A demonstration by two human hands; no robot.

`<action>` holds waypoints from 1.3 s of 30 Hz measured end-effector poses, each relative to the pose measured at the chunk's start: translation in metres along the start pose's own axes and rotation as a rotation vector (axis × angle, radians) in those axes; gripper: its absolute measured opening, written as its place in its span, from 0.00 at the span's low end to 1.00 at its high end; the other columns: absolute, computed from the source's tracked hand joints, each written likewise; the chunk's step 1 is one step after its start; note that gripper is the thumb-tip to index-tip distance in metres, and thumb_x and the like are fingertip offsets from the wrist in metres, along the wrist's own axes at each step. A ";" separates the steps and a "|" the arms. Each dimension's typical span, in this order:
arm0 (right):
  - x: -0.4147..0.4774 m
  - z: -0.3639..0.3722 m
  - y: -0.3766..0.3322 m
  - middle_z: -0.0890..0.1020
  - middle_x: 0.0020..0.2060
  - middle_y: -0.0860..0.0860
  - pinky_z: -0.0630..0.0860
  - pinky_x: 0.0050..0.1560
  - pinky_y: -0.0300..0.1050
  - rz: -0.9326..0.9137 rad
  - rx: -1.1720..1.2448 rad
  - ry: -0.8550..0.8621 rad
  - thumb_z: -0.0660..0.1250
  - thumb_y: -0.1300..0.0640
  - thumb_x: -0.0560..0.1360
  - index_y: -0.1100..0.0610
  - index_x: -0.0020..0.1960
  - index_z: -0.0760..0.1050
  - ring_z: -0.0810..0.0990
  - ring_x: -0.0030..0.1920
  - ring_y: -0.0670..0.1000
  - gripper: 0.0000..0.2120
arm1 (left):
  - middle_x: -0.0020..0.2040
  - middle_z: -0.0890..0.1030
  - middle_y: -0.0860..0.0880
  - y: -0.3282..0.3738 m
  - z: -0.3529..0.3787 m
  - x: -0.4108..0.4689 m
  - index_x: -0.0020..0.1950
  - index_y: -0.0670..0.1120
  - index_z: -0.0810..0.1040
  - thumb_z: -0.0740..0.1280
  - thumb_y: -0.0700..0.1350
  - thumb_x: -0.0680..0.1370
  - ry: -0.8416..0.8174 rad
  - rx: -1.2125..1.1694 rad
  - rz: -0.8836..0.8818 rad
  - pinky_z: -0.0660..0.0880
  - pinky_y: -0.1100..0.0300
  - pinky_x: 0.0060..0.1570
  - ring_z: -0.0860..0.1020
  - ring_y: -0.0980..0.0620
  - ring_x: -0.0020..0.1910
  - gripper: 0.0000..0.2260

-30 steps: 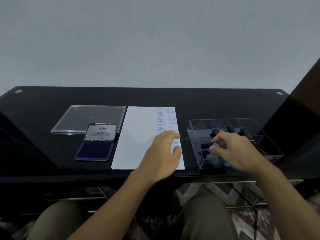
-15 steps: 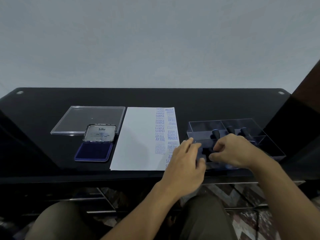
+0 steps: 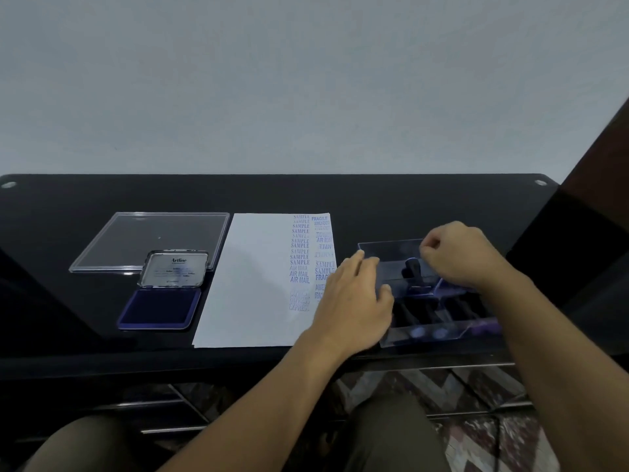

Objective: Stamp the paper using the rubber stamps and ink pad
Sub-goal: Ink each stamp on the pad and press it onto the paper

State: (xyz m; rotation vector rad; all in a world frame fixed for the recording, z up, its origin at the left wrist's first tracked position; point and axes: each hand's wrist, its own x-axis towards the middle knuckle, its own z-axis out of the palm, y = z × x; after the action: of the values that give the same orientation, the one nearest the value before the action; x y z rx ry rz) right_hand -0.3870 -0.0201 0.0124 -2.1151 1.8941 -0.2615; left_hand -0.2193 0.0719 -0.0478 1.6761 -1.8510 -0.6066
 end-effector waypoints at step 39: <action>-0.008 -0.020 -0.062 0.80 0.45 0.51 0.72 0.37 0.45 -0.212 0.128 -0.025 0.60 0.53 0.80 0.54 0.49 0.72 0.79 0.42 0.52 0.06 | 0.81 0.54 0.54 -0.046 -0.078 0.001 0.79 0.50 0.58 0.54 0.49 0.84 0.106 0.097 -0.064 0.48 0.58 0.75 0.49 0.55 0.79 0.23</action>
State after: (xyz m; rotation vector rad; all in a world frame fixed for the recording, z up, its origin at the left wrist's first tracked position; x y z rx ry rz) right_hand -0.3363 -0.0081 0.0522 -2.2207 1.5943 -0.3891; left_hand -0.1331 0.0693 -0.0206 1.8005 -1.7826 -0.4514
